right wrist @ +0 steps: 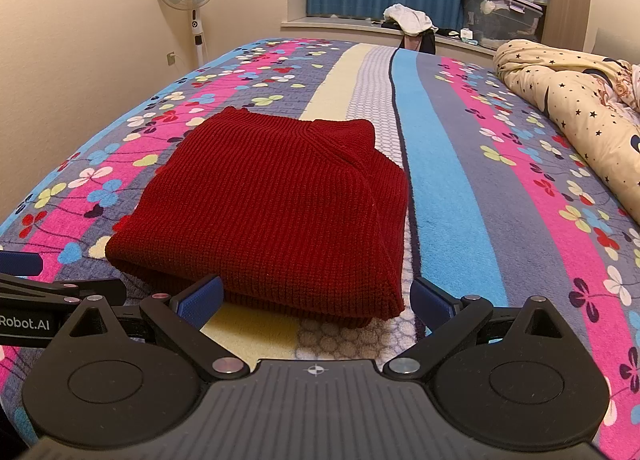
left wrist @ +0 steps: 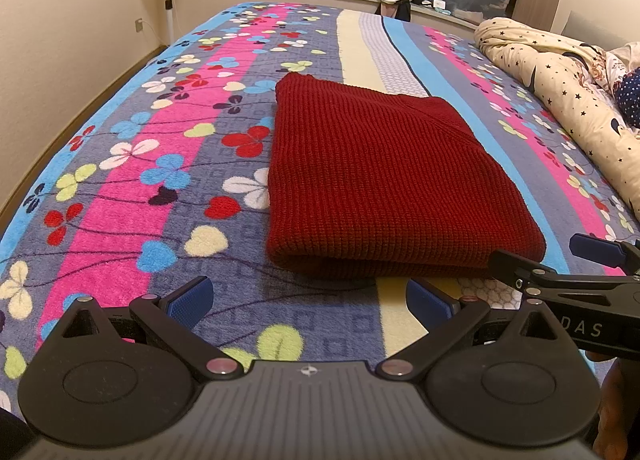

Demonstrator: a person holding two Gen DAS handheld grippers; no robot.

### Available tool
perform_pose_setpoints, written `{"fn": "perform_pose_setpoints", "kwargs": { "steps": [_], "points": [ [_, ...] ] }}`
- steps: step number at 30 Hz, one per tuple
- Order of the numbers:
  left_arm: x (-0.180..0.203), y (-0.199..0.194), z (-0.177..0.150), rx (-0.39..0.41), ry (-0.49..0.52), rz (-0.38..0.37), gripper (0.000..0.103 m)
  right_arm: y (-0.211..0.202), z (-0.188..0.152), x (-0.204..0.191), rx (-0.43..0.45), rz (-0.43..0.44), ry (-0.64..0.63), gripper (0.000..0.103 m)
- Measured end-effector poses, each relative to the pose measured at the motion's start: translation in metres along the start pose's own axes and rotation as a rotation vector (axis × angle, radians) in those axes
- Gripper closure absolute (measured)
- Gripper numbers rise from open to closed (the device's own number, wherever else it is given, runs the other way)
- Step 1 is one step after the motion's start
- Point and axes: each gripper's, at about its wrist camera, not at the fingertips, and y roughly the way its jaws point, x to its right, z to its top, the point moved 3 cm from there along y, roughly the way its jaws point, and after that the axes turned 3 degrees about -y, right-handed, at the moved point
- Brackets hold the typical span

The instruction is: Fold small clothes

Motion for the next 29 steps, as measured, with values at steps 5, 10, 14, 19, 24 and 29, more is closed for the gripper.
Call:
{"fn": "perform_pose_setpoints", "kwargs": {
  "steps": [5,10,14,19,24,29],
  "points": [
    [-0.0003,0.0001,0.0000,0.000,0.000,-0.001,0.001,0.0001,0.0000,-0.0001,0.000,0.000,-0.001,0.004],
    [-0.0001,0.0001,0.0000,0.000,0.000,-0.001,0.001,0.0000,-0.0001,-0.0001,0.000,0.000,0.000,0.004],
    [0.0002,0.0001,0.0000,0.000,0.000,-0.001,0.001,0.0001,-0.0001,-0.0002,0.000,-0.001,0.000,0.004],
    [-0.0005,0.0002,0.0000,0.000,0.000,-0.001,0.001,0.0001,-0.0001,-0.0003,0.000,0.000,0.000,0.004],
    [0.0002,-0.0002,0.0001,0.001,0.000,-0.003,0.001,0.0002,-0.0001,-0.0005,0.000,-0.001,-0.001,0.004],
    [0.0032,-0.0007,0.0006,0.004,0.002,-0.004,0.001,0.0002,-0.0001,-0.0007,0.000,-0.001,0.000,0.004]
  ]
}}
